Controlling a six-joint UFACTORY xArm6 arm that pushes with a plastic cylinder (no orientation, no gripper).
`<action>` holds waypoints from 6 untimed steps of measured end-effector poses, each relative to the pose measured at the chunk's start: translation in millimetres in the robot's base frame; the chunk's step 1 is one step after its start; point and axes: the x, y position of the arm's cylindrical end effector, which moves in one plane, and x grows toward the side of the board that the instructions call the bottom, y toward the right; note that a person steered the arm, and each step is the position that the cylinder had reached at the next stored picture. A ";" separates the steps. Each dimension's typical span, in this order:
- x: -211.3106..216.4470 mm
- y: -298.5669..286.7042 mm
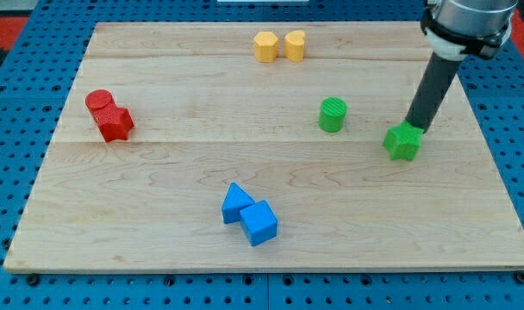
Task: Push the green star diagonally to the green circle
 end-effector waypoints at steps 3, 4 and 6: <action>-11.3 -23.0; -9.7 -53.1; 15.1 -60.7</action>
